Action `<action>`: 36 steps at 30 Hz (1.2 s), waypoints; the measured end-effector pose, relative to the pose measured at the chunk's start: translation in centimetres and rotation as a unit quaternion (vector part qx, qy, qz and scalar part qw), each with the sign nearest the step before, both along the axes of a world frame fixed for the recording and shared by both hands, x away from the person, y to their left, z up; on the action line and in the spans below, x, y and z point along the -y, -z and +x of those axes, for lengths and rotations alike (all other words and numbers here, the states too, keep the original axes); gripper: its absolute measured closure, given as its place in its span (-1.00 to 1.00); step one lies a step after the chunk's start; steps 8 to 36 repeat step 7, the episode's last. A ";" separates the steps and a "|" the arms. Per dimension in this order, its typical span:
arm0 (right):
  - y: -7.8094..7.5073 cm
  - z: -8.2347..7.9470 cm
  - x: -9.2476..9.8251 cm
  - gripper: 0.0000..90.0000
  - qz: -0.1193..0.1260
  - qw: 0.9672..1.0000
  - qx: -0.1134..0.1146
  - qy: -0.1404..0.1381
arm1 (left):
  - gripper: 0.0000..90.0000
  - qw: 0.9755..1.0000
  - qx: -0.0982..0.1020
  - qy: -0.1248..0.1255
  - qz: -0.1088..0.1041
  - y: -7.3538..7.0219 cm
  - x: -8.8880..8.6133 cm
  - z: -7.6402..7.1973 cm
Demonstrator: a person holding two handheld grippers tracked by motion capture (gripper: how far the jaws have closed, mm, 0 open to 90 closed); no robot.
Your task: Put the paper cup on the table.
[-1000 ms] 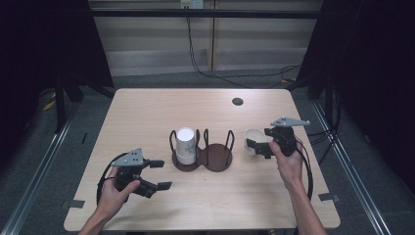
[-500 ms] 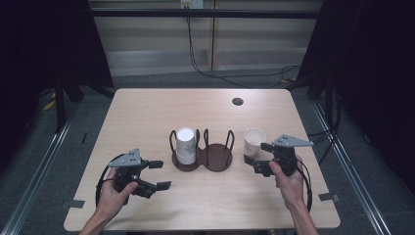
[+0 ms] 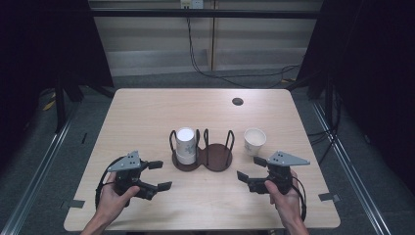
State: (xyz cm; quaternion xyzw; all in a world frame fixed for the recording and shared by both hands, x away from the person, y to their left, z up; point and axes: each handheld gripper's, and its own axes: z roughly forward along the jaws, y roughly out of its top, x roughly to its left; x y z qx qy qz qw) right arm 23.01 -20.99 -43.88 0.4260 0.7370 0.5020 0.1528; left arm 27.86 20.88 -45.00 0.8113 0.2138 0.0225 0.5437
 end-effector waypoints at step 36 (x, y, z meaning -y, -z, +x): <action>0.6 -0.2 -0.9 -0.66 -0.021 1.000 0.002 -0.005 | -0.64 1.000 -0.011 -0.015 -0.001 0.4 0.0 0.2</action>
